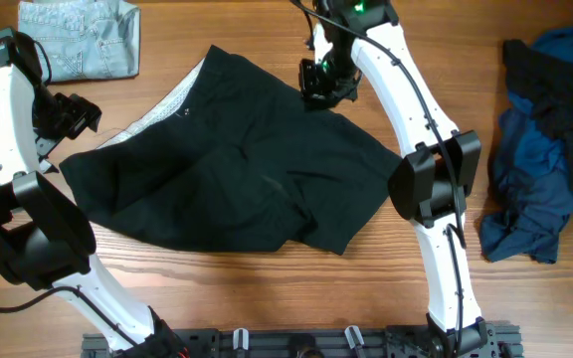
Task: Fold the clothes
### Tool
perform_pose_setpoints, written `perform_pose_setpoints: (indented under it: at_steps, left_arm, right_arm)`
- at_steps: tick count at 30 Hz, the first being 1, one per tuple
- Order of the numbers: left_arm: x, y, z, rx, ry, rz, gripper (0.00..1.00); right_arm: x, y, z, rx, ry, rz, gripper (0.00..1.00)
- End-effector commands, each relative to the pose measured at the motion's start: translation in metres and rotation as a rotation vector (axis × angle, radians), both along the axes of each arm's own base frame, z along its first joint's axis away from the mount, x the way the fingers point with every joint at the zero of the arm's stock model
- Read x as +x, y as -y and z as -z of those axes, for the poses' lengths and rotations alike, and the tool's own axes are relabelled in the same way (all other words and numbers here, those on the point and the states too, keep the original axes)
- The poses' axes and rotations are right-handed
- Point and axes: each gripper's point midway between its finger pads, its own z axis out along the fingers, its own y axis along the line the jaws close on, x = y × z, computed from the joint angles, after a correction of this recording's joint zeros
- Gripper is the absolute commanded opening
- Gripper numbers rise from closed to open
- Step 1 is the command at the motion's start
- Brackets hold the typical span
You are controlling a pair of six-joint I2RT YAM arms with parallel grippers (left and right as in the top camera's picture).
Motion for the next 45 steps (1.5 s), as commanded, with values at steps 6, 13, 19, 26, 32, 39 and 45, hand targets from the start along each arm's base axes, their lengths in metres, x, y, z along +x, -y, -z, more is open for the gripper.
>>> perform_pose_setpoints:
  at_steps: [6, 13, 19, 26, 32, 39, 45]
  left_arm:
    - [0.003, -0.004, 0.006, 0.017, -0.003, 0.004, 1.0]
    - [0.006, -0.005, 0.006, 0.022, 0.01, 0.004, 1.0]
    - [0.009, -0.006, 0.006, 0.027, 0.021, 0.005, 1.0]
    - [0.019, -0.011, 0.005, 0.043, 0.064, 0.004, 1.0]
    - [0.02, -0.011, 0.005, 0.046, 0.069, 0.004, 1.0]
    - [0.02, -0.011, 0.005, 0.045, 0.068, 0.004, 1.0]
    - [0.022, -0.012, 0.005, 0.049, 0.077, 0.004, 1.0]
  right_arm:
    - [-0.013, 0.033, 0.016, -0.21, -0.092, 0.19, 0.04]
    - [-0.024, 0.045, 0.041, -0.298, -0.154, 0.244, 0.04]
    - [-0.042, 0.056, 0.065, -0.342, -0.24, 0.254, 0.04]
    - [-0.046, 0.041, 0.07, -0.313, -0.253, 0.265, 0.04]
    - [-0.055, 0.043, 0.088, -0.32, -0.292, 0.278, 0.04]
    - [-0.043, 0.044, 0.101, -0.29, -0.255, 0.295, 0.05]
    - [0.003, 0.06, 0.106, -0.209, -0.128, 0.355, 0.11]
